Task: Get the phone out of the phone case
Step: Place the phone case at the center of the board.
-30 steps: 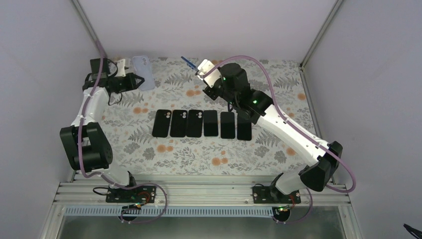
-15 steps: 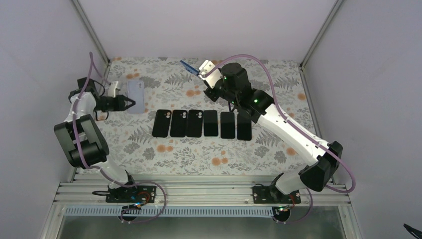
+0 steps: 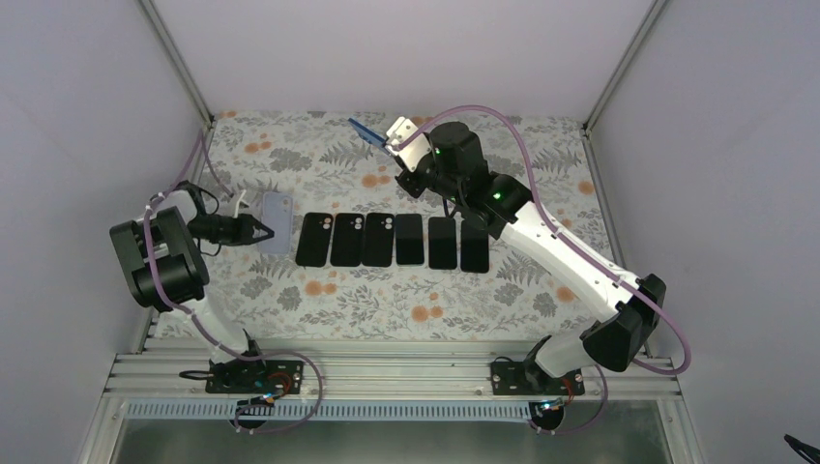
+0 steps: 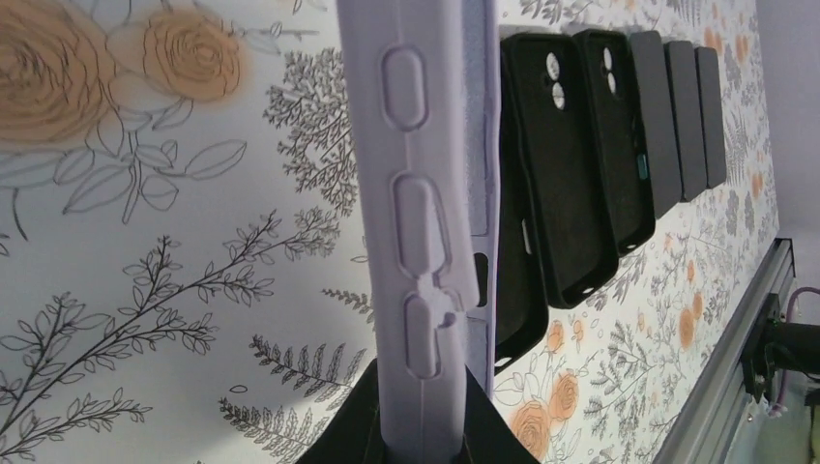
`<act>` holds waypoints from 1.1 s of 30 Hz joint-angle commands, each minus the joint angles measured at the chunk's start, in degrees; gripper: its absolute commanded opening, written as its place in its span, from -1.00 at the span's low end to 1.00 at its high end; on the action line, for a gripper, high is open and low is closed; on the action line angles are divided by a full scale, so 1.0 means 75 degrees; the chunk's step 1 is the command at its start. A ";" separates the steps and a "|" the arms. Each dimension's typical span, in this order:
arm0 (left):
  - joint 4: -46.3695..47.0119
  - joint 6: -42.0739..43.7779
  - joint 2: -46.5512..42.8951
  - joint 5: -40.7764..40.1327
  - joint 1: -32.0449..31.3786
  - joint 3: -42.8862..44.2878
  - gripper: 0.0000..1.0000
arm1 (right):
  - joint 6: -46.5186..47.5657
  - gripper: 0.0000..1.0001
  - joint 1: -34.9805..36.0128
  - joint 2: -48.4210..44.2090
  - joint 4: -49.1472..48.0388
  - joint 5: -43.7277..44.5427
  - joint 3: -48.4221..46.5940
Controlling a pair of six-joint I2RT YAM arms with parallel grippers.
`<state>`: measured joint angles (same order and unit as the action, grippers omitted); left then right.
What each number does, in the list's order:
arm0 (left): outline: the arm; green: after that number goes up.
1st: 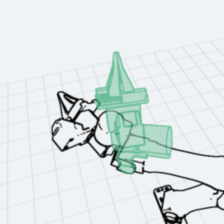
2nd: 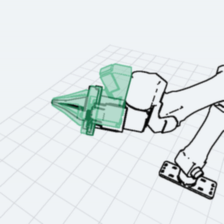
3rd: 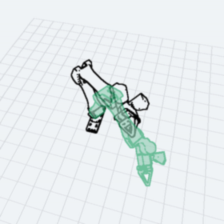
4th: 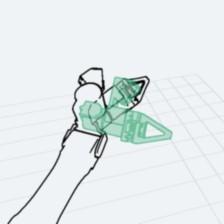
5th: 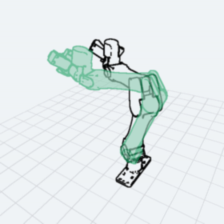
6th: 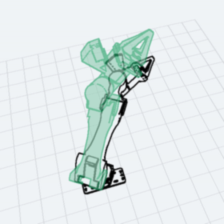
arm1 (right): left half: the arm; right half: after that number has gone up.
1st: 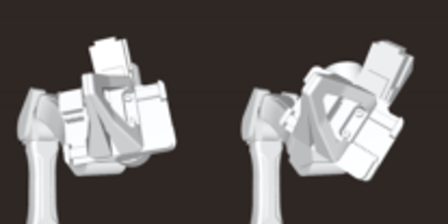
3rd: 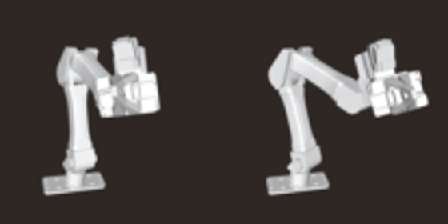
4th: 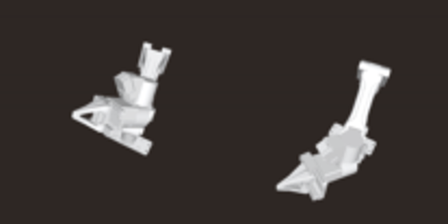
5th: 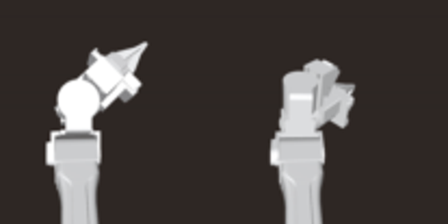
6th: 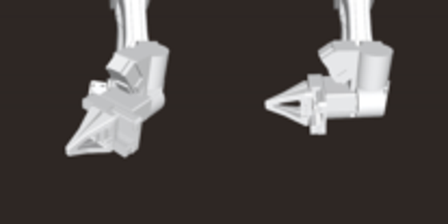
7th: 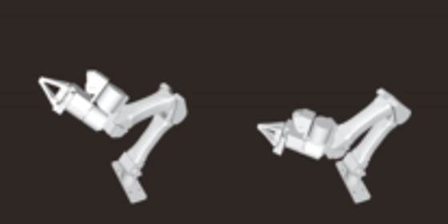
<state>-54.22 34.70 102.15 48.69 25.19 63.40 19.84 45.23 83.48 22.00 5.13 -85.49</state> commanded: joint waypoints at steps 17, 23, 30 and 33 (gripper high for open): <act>0.0765 -0.0287 0.1186 -0.0786 -0.0078 -0.0064 -0.95 | -0.0125 -0.93 -0.0088 0.0016 -0.0379 -0.0069 -0.0049; 0.1223 -0.0673 0.1258 -0.1378 -0.0416 -0.0231 -0.93 | -0.0102 -0.92 -0.0106 0.0024 -0.0367 -0.0032 -0.0038; 0.1698 -0.1214 0.1304 -0.1877 -0.0577 -0.0512 -0.91 | -0.0108 -0.92 -0.0128 0.0014 -0.0368 -0.0061 -0.0024; 0.1817 -0.1336 0.1241 -0.2098 -0.0664 -0.0576 -0.84 | -0.0113 -0.92 -0.0128 0.0008 -0.0371 -0.0067 -0.0004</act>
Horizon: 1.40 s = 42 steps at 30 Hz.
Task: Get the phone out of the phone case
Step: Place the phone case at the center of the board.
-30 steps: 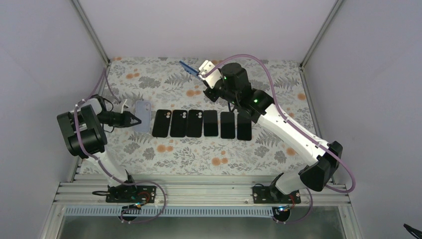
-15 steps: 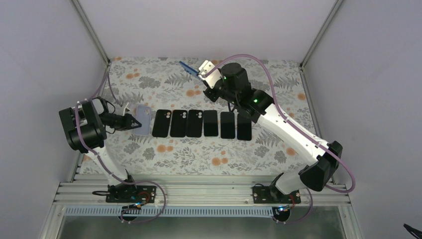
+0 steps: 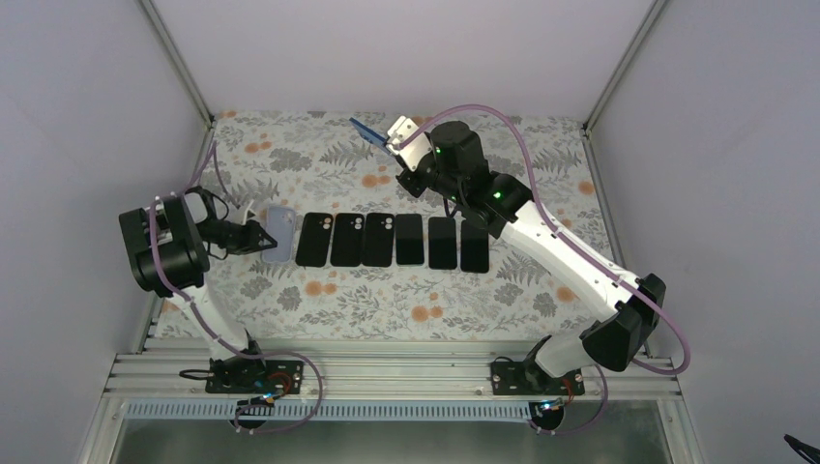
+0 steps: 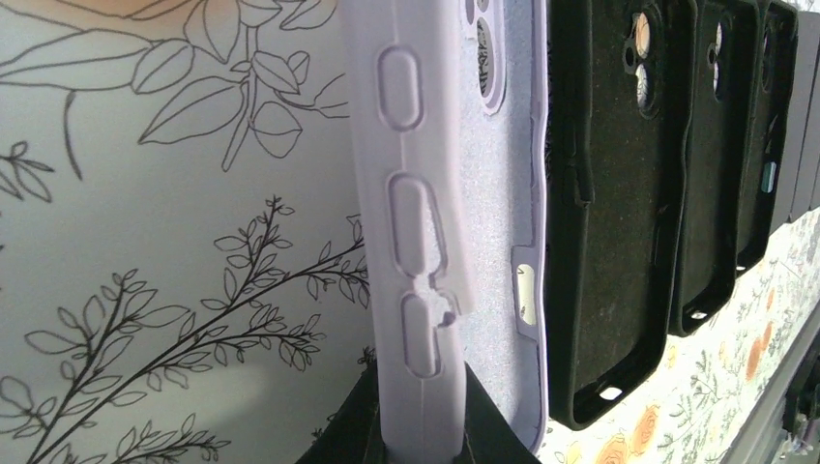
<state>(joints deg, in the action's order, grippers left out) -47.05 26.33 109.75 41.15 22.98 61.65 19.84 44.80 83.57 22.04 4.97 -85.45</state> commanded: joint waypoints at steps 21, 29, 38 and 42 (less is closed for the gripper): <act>0.1011 -0.1746 -0.2109 -0.2482 -0.0394 0.1161 0.32 | 0.0297 -0.92 -0.0078 -0.0215 -0.0633 0.0422 0.0098; 0.0369 -0.3032 -0.2436 -0.0398 -0.0745 0.3372 0.57 | 0.1081 -0.93 -0.0041 -0.0134 -0.1189 0.1127 0.0094; 0.1677 -0.5266 -0.2844 0.1901 -0.1834 0.4596 0.99 | 0.2507 -0.93 0.0303 0.0116 -0.2195 0.2270 0.0177; 0.2846 -0.6408 -0.3067 0.2502 -0.2373 0.4402 1.00 | 0.3270 -0.93 0.0613 0.0297 -0.2895 0.2888 0.0280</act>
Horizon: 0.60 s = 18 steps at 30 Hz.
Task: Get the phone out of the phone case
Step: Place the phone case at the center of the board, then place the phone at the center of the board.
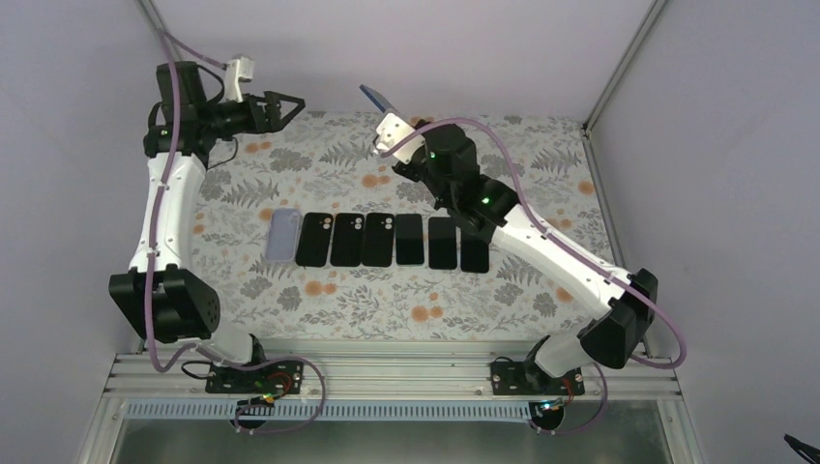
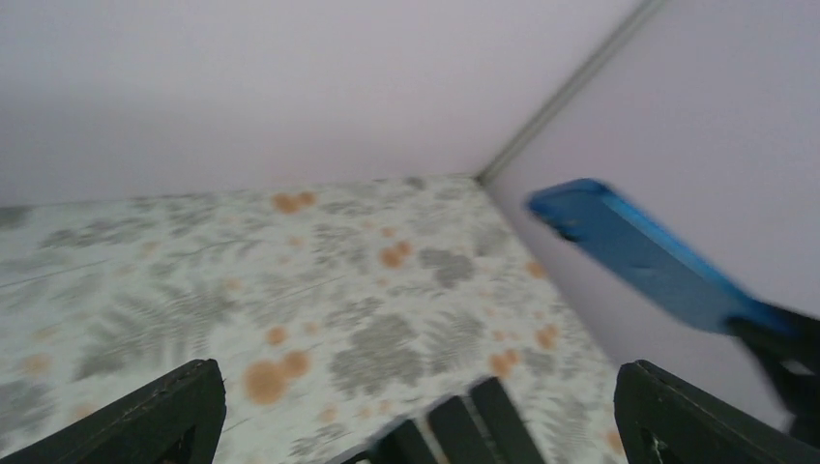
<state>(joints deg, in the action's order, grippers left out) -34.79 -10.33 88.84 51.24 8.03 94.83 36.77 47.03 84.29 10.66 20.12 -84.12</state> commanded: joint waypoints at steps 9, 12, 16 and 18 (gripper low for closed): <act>0.2508 -0.3149 -0.0369 0.1541 -0.1374 -0.0846 0.96 | 0.3415 -0.92 0.1167 0.0488 -0.4025 0.2496 0.1216; 0.3014 -0.3756 -0.0308 0.1674 -0.1534 -0.1305 0.93 | 0.4175 -0.92 0.1478 0.0523 -0.5047 0.2826 0.1553; 0.3661 -0.4366 -0.0238 0.1890 -0.1658 -0.1693 0.85 | 0.5161 -0.92 0.1837 0.0634 -0.6221 0.3049 0.2022; 0.3704 -0.4385 -0.0179 0.1909 -0.1740 -0.1689 0.81 | 0.5540 -0.92 0.1971 0.0697 -0.6656 0.3067 0.2215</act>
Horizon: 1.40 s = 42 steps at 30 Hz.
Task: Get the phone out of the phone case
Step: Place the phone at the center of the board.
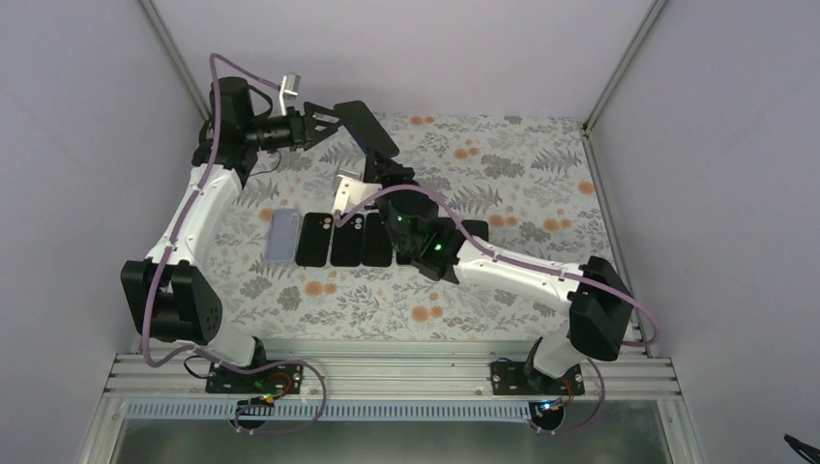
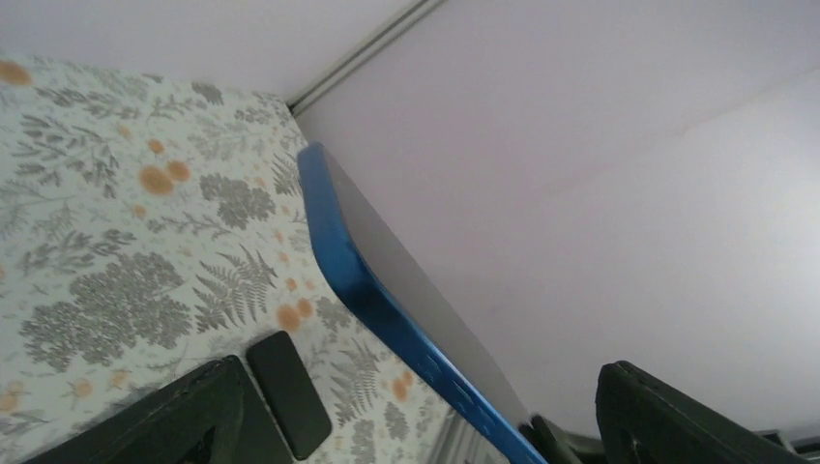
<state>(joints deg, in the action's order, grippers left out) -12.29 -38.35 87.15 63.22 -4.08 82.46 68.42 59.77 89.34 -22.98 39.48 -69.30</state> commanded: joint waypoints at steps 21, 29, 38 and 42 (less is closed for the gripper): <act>0.1130 -0.1046 0.0084 0.0466 -0.0150 -0.0328 -0.54 | 0.4093 -0.93 0.0794 0.0587 -0.5635 0.0366 0.1218; 0.1134 -0.1074 0.0084 0.0459 -0.0148 -0.0386 -0.80 | 0.4329 -0.92 0.0843 0.0639 -0.5826 0.0342 0.1305; 0.1165 -0.0833 0.0179 0.0585 0.0005 -0.0167 -0.95 | 0.3861 -0.02 0.0855 0.0380 -0.5315 0.0453 0.1390; 0.0925 -0.0490 0.0266 0.0574 0.0128 0.0070 -0.95 | 0.3209 0.39 0.0855 0.0104 -0.4427 0.0565 0.1435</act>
<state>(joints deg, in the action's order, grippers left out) -5.30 -46.72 87.94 68.90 -4.60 80.42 97.54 65.25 94.39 -57.28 43.77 -58.61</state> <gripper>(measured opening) 0.099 0.627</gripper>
